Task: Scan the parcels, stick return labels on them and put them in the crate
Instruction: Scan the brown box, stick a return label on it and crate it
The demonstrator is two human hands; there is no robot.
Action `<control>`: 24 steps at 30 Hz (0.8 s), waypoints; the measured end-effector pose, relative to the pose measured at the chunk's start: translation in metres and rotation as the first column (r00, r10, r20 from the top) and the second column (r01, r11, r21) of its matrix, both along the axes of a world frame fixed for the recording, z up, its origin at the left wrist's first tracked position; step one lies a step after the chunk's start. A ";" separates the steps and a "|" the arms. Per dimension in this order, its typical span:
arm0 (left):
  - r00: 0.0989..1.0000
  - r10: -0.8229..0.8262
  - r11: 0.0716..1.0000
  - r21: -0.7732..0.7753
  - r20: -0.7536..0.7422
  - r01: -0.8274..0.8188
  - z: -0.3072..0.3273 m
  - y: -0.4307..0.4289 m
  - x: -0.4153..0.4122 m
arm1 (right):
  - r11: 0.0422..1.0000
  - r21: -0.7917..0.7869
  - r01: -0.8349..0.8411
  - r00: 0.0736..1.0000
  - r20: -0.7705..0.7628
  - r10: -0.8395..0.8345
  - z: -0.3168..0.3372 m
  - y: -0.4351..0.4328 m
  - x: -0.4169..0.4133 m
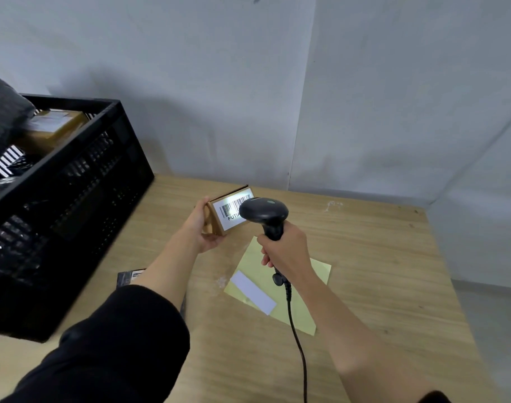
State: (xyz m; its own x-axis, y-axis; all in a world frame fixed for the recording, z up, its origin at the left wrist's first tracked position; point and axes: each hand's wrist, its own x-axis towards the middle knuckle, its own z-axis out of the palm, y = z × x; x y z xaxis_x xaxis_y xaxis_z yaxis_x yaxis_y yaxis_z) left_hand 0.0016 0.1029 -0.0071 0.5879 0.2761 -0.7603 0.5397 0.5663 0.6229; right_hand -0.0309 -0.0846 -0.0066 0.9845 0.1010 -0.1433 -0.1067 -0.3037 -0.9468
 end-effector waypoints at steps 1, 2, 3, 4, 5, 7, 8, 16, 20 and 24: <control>1.000 0.006 1.000 -0.006 0.000 -0.006 0.000 0.000 0.000 | 1.000 -0.015 -0.005 1.000 0.009 0.005 0.001 -0.001 -0.001; 1.000 0.010 1.000 -0.008 -0.001 -0.010 0.000 -0.001 0.000 | 1.000 -0.025 -0.009 1.000 0.014 0.009 0.002 -0.001 -0.001; 1.000 0.012 1.000 -0.009 -0.004 -0.012 0.001 -0.001 0.000 | 1.000 -0.029 -0.011 1.000 0.016 0.011 0.003 -0.002 -0.001; 1.000 0.014 1.000 -0.010 -0.006 -0.014 0.001 -0.001 0.000 | 0.999 -0.030 -0.012 1.000 0.019 0.013 0.004 -0.003 -0.001; 1.000 0.015 1.000 -0.013 -0.005 -0.015 0.001 -0.002 0.000 | 0.999 -0.033 -0.013 1.000 0.022 0.013 0.005 -0.004 -0.001; 1.000 0.011 1.000 -0.011 0.000 -0.011 0.003 -0.002 0.000 | 0.999 -0.047 -0.014 1.000 0.027 0.016 0.007 -0.006 -0.001; 1.000 0.007 1.000 -0.006 0.002 -0.007 0.003 -0.002 0.000 | 0.998 -0.053 -0.017 0.999 0.028 0.018 0.008 -0.007 -0.001; 1.000 0.014 1.000 0.001 0.020 -0.014 0.000 0.002 0.003 | 0.997 -0.047 -0.056 0.998 0.018 0.057 0.009 -0.012 0.000; 0.999 0.009 1.000 0.026 0.031 -0.010 -0.001 0.002 0.006 | 0.999 0.002 -0.039 0.999 0.022 0.039 0.009 -0.015 0.000; 1.000 0.009 0.999 0.030 0.018 -0.010 0.002 0.002 0.009 | 0.999 -0.025 -0.030 0.998 0.049 0.031 0.008 -0.019 -0.001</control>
State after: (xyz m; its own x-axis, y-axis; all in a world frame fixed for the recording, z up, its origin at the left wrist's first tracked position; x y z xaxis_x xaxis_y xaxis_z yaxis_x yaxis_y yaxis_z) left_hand 0.0106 0.1045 -0.0052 0.5988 0.3047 -0.7407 0.5227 0.5520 0.6497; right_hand -0.0319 -0.1037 0.0011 0.9869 0.1282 -0.0974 -0.0503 -0.3292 -0.9429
